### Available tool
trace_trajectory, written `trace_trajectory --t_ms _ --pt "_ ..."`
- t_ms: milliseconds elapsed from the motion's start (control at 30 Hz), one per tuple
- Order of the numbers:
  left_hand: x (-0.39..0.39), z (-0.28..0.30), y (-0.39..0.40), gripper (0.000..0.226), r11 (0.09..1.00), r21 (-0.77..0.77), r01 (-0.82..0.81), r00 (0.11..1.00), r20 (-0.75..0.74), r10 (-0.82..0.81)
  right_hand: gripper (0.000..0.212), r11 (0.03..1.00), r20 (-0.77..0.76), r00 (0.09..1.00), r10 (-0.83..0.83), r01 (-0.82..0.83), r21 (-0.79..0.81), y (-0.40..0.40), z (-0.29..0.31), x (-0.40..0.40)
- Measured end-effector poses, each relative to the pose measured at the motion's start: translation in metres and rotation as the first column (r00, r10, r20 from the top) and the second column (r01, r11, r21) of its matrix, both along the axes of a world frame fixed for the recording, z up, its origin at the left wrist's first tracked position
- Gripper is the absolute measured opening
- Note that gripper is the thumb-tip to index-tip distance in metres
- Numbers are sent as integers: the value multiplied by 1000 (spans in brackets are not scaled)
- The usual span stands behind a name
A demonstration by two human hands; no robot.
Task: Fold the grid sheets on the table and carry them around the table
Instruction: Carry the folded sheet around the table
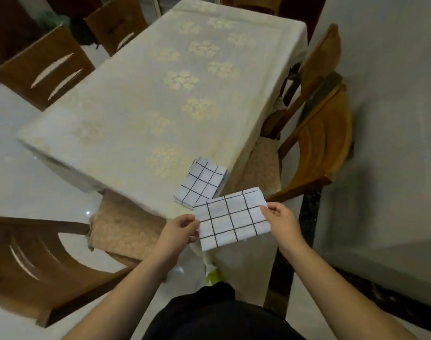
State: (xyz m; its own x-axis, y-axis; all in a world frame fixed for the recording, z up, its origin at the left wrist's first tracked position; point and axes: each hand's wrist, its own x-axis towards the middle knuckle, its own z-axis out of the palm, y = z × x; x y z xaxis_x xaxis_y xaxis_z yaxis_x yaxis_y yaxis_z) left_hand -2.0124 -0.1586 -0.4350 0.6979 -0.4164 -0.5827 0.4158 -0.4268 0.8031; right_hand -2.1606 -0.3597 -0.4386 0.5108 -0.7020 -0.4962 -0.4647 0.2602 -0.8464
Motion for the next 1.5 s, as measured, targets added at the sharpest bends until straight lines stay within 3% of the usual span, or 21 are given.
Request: trace_trajectory --t_ms 200,300,433,667,833,933,1133,1500 --pt "32 -14 -10 12 997 15 -72 995 -67 72 21 990 -53 991 119 -123 -72 -30 -7 59" --pt "42 -23 -12 3 996 34 -84 992 -96 87 17 977 -80 980 183 -190 -99 -42 -10 85" --pt "54 -30 -15 14 986 94 -134 983 -113 145 15 954 -114 961 250 -265 -140 -50 -18 115" --pt "70 -46 -27 16 946 221 -237 970 5 242 13 895 -159 910 383 -408 -180 -67 -34 174" --pt "72 -48 -41 3 877 305 -372 928 93 361 18 752 -242 782 574 -621 -223 -87 -51 211" --pt "68 -55 -47 10 833 360 -420 908 152 391 21 674 -265 713 649 -701 -234 -98 -62 225" --pt "67 -66 -60 3 771 412 -485 874 195 445 22 528 -370 591 717 -807 -265 -112 -71 249" --pt "69 -79 -63 14 700 476 -532 846 263 464 22 230 -511 363 779 -924 -306 -116 -82 265"
